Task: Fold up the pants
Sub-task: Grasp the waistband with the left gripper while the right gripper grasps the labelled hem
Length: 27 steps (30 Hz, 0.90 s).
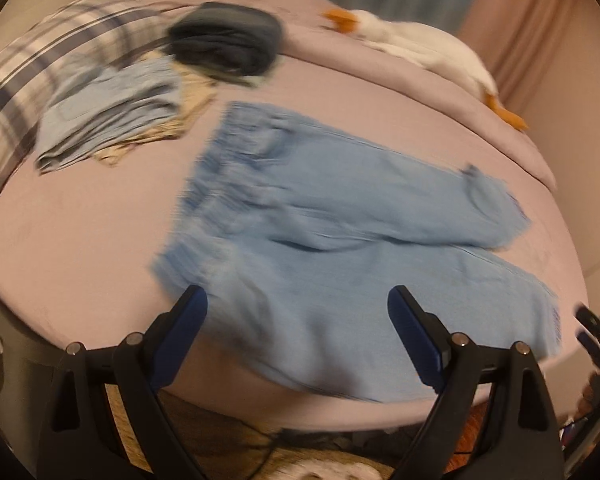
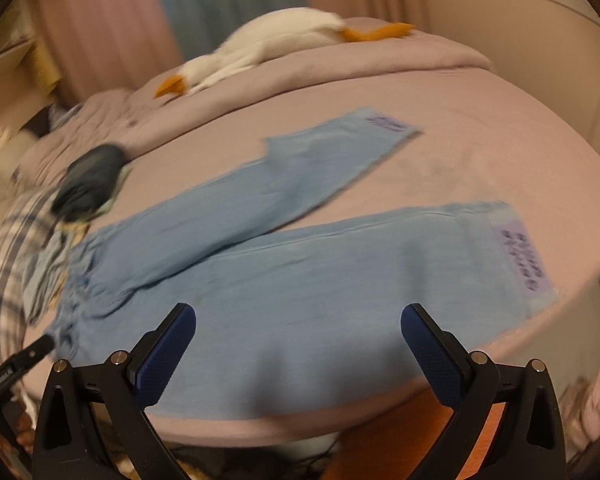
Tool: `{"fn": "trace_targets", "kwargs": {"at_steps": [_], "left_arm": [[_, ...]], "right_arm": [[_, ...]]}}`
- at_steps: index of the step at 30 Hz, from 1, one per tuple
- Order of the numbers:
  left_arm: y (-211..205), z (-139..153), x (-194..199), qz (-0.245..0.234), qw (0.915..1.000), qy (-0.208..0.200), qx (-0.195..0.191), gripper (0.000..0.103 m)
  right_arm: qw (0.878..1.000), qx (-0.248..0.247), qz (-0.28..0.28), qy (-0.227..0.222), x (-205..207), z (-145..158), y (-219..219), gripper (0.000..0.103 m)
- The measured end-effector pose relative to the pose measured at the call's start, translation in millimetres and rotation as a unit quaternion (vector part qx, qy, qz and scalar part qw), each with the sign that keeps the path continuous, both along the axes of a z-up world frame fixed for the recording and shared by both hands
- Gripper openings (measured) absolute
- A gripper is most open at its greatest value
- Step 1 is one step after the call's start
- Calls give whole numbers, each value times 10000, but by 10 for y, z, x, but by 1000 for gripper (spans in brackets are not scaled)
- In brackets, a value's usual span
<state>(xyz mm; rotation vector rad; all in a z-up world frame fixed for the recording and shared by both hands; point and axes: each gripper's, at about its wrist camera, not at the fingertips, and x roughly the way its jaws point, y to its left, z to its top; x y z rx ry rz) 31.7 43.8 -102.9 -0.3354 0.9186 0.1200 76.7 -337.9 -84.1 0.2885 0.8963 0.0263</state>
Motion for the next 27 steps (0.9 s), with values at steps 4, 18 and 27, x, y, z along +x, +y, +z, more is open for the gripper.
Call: {"fn": "trace_targets", "kwargs": {"at_steps": [4,18,27], "left_arm": [[289,-192,36,383,9987,250,-212,79],[535,-674,268,586,9836,515,-1625,23],[568,-387,-123,879,9877,242,-1274,12]], "right_arm": [[9956,136,-847,376,-15,-179,-667,83],[9651,1151,-2161,933,-67,-819,-1669,56],[9680,788,-2259,765,-71,-779,-1798,2]]}}
